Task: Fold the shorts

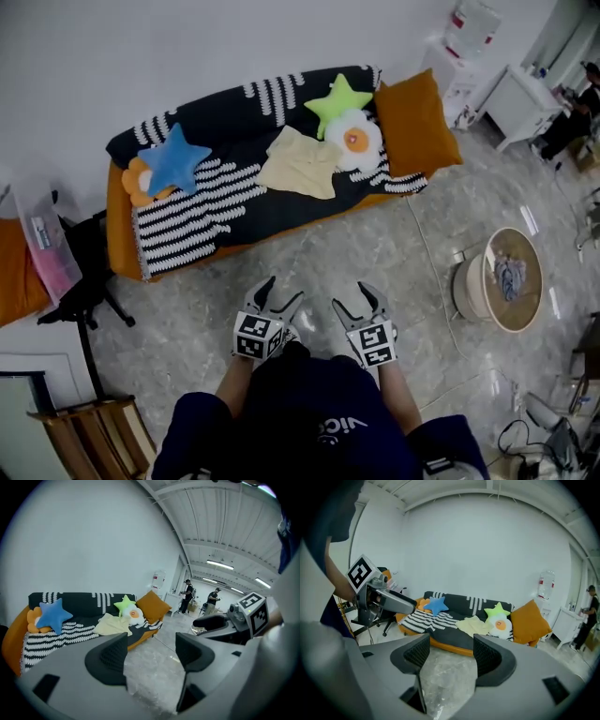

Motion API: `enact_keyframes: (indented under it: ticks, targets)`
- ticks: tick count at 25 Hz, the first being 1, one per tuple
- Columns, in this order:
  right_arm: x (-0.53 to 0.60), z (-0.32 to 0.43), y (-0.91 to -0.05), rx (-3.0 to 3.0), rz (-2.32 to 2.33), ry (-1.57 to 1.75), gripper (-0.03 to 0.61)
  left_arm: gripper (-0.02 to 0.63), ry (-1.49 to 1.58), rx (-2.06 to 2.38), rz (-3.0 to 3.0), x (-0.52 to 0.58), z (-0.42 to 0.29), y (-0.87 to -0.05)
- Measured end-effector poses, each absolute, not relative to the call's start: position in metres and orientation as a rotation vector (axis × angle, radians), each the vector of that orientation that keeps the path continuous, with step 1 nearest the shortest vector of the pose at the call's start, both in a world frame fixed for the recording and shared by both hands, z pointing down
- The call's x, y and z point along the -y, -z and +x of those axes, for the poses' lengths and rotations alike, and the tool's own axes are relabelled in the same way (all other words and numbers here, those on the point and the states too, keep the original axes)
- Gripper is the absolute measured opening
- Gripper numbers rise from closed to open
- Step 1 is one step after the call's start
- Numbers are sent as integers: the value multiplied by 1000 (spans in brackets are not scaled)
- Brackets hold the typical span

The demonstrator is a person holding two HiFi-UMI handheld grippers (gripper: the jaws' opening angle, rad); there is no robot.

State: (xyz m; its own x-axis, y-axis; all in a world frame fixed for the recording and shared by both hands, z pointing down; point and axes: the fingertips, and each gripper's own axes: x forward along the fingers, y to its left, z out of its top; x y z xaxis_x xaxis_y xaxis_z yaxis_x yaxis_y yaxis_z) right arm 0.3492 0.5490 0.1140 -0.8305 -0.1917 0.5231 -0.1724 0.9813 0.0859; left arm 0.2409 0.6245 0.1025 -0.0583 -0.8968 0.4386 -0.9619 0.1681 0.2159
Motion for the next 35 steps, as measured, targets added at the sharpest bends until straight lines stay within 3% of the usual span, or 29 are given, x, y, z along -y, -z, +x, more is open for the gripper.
enact_keyframes:
  ticks: [17,35]
  targets:
    - [-516,289,-145,2537,228,-24,287,310,-170,2016,1647,-618,178,-119]
    - [-329,109,-139,2524,-108,9,275,295,-180,2146,1360,-462,13,-114]
